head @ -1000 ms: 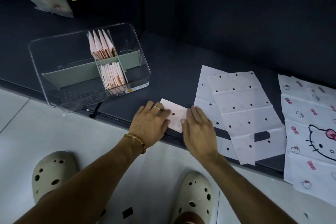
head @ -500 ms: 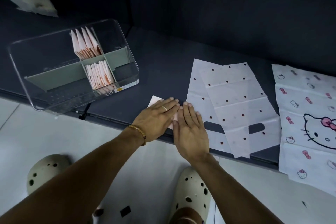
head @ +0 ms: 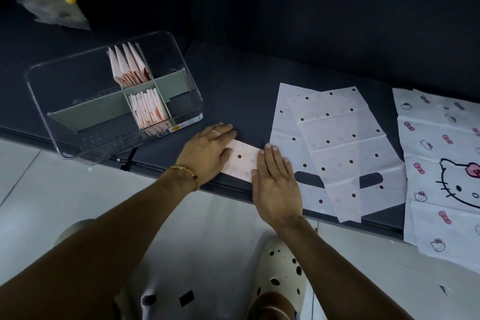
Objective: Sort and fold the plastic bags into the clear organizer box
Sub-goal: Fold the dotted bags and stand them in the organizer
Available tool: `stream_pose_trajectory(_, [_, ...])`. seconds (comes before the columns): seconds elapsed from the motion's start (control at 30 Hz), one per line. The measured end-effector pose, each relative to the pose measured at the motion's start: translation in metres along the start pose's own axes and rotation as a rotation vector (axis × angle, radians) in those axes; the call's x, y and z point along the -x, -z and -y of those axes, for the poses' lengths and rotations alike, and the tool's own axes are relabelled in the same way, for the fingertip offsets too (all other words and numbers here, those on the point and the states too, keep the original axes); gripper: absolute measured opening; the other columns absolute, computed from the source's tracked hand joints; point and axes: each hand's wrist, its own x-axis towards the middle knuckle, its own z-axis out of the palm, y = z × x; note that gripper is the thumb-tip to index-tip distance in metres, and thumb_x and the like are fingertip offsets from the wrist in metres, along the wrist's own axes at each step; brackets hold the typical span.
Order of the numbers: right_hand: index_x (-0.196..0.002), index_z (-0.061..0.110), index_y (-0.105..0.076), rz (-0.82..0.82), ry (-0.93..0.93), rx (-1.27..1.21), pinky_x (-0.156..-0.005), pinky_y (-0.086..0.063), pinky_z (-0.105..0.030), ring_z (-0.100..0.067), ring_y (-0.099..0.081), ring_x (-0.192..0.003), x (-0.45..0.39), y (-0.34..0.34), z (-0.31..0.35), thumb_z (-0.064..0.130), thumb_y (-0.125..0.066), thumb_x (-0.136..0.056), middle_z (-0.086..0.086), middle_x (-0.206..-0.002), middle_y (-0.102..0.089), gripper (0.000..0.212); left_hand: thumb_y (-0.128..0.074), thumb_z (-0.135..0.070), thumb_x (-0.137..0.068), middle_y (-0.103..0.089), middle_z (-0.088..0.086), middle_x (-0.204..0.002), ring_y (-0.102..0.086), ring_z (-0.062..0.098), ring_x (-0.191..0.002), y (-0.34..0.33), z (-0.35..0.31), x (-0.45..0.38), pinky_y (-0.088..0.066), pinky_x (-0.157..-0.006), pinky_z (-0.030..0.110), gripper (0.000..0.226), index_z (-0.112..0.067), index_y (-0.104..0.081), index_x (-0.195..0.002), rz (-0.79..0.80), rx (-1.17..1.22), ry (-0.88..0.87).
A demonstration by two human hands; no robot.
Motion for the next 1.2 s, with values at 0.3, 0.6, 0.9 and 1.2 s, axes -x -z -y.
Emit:
stream_pose_trajectory(0.3, [-0.148, 0.004, -0.031, -0.027, 0.015, -0.033, -0.119, -0.011, -0.039, -0.025, -0.016, -0.147, 0.000, -0.004, -0.003, 0.034, -0.029, -0.103, -0.011, -0.157, -0.024, 0.054, -0.062, -0.025, -0.087, -0.057, 0.000, -0.102, -0.053, 0.021, -0.102, 0.008, -0.018, -0.035, -0.041, -0.086, 0.033, 0.003, -0.023, -0.060, -0.089, 0.101, 0.082, 0.064])
stream_pose_trajectory(0.6, [-0.143, 0.014, -0.038, -0.164, -0.189, -0.590, -0.104, -0.036, -0.026, -0.017, -0.051, -0.124, -0.026, 0.045, 0.008, 0.031, -0.051, -0.097, -0.003, -0.136, -0.054, 0.051, -0.068, -0.011, -0.085, -0.068, -0.005, -0.082, -0.062, 0.003, -0.071, 0.045, -0.002, -0.006, -0.048, -0.061, 0.011, 0.006, -0.016, -0.069, -0.084, 0.044, 0.942, 0.368])
stream_pose_trajectory(0.9, [-0.087, 0.021, -0.069, 0.020, -0.211, -1.143, -0.051, -0.047, -0.017, -0.005, -0.063, -0.059, -0.104, 0.111, 0.059, 0.019, -0.063, -0.091, 0.003, -0.073, -0.072, 0.007, -0.065, -0.011, -0.087, -0.069, 0.000, -0.073, -0.063, 0.013, -0.065, 0.107, 0.031, -0.004, -0.052, -0.059, 0.026, 0.008, -0.014, -0.067, -0.080, -0.228, 1.389, 0.513])
stream_pose_trajectory(1.2, [-0.087, 0.019, -0.063, -0.155, -0.268, -1.285, -0.051, -0.051, -0.016, -0.008, -0.066, -0.055, -0.157, 0.111, 0.105, 0.012, -0.056, -0.095, 0.004, -0.073, -0.071, 0.012, -0.072, -0.030, -0.079, -0.061, 0.002, -0.094, -0.057, 0.009, -0.077, 0.118, 0.109, -0.016, -0.053, -0.075, 0.030, 0.020, -0.020, -0.059, -0.090, -0.849, 0.669, 0.759])
